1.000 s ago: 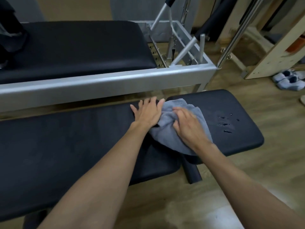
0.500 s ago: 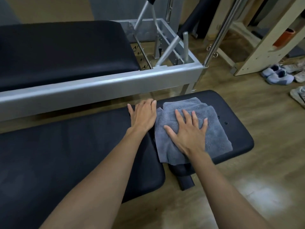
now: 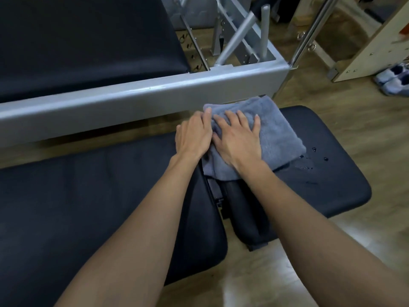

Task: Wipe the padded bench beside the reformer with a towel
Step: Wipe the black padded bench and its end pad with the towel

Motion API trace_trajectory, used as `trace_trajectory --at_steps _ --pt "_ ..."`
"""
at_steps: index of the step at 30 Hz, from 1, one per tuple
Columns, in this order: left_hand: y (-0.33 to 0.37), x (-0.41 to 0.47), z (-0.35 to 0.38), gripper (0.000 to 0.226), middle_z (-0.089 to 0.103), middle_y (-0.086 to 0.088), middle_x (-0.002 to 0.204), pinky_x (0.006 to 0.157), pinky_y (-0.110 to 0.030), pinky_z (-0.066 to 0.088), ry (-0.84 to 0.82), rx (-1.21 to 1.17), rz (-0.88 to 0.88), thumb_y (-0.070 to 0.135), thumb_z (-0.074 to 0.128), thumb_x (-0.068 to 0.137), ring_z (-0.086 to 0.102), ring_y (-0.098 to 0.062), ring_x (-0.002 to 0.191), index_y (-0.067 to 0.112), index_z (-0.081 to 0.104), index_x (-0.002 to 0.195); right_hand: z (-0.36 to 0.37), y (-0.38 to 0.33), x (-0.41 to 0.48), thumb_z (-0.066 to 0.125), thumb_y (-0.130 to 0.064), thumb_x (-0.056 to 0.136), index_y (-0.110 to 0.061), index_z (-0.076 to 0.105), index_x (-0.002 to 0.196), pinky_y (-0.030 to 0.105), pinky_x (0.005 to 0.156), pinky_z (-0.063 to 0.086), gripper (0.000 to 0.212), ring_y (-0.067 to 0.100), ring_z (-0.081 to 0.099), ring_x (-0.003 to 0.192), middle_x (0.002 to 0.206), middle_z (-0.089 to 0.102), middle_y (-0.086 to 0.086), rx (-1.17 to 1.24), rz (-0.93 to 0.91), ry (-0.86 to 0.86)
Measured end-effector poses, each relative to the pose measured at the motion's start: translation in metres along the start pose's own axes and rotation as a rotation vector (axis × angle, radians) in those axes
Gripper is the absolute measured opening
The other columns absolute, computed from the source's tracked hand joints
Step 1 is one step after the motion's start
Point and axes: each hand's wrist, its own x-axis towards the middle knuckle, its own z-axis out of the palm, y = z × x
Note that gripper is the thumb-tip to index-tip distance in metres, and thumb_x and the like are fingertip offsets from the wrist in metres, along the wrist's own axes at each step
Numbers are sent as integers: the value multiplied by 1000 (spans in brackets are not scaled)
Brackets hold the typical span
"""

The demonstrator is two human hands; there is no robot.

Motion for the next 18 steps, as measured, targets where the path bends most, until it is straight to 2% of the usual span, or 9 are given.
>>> trace_trajectory --at_steps 2,4,7,9,11,14,18 --pt "-4 -2 -3 48 64 -16 124 97 -42 41 -10 -62 -11 43 28 102 56 -35 116 11 55 125 -2 -6 21 32 -46 97 -25 54 128 66 113 8 44 29 36 137 141 52 2 -6 -14 -12" --pt "-4 -3 -6 50 57 -15 135 101 -38 39 -1 -158 -41 44 30 102 51 -31 125 12 46 136 -6 -8 19 33 -46 97 -26 53 130 65 113 9 44 28 37 137 142 51 2 -9 -24 -2" --pt "-1 -10 -8 52 62 -10 128 101 -37 41 2 -201 -79 49 28 100 55 -28 120 15 55 128 -9 6 -33 39 -47 96 -28 47 140 63 114 9 49 25 30 143 152 42 0 -6 -84 35" --pt "2 -19 -5 53 67 -9 117 101 -41 41 -24 -115 -26 50 24 100 59 -27 112 15 62 114 -12 16 -80 38 -49 94 -27 47 141 62 113 13 53 25 32 143 152 42 0 -5 -131 47" --pt "4 -27 0 53 68 -9 116 110 -46 30 -79 39 51 47 20 101 58 -27 113 17 63 111 -18 23 -118 37 -51 93 -27 48 141 62 113 16 55 26 36 141 151 45 1 -12 -140 29" --pt "5 -39 3 53 63 -10 128 118 -46 13 -115 185 107 45 20 102 51 -25 125 17 58 125 -19 30 -167 40 -53 93 -28 49 141 63 112 19 55 26 38 141 151 45 1 -35 -106 9" --pt "5 -43 3 57 56 -16 136 119 -45 11 -118 262 138 45 20 102 46 -28 131 9 50 134 -17 39 -208 37 -55 95 -28 50 141 63 112 21 55 26 41 140 150 47 1 -65 -99 36"
